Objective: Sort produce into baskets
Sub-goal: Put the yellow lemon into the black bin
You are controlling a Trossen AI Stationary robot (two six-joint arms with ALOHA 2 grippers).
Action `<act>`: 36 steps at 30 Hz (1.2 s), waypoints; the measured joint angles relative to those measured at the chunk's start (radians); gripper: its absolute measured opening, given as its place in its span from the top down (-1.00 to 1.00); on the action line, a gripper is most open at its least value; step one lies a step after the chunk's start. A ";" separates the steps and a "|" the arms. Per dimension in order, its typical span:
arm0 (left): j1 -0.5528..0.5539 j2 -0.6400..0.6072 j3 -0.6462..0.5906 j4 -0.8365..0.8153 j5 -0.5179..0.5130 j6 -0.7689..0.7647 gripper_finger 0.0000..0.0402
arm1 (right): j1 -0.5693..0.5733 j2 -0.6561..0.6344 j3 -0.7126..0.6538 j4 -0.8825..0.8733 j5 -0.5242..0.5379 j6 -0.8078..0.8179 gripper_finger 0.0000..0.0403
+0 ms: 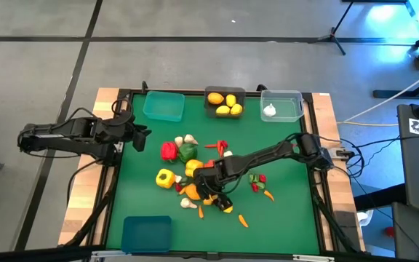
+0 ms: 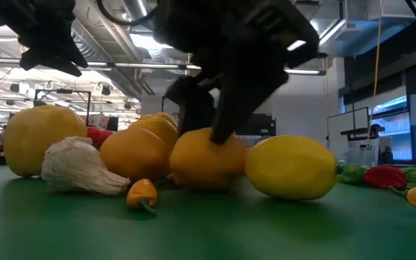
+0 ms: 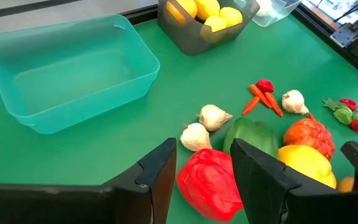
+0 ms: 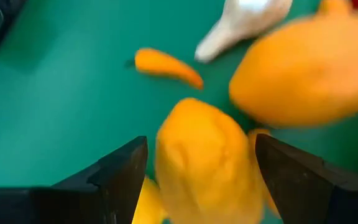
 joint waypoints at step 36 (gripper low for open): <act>0.000 0.000 0.000 0.000 0.000 0.000 0.25 | -0.095 -0.027 0.085 -0.239 0.185 -0.027 -0.01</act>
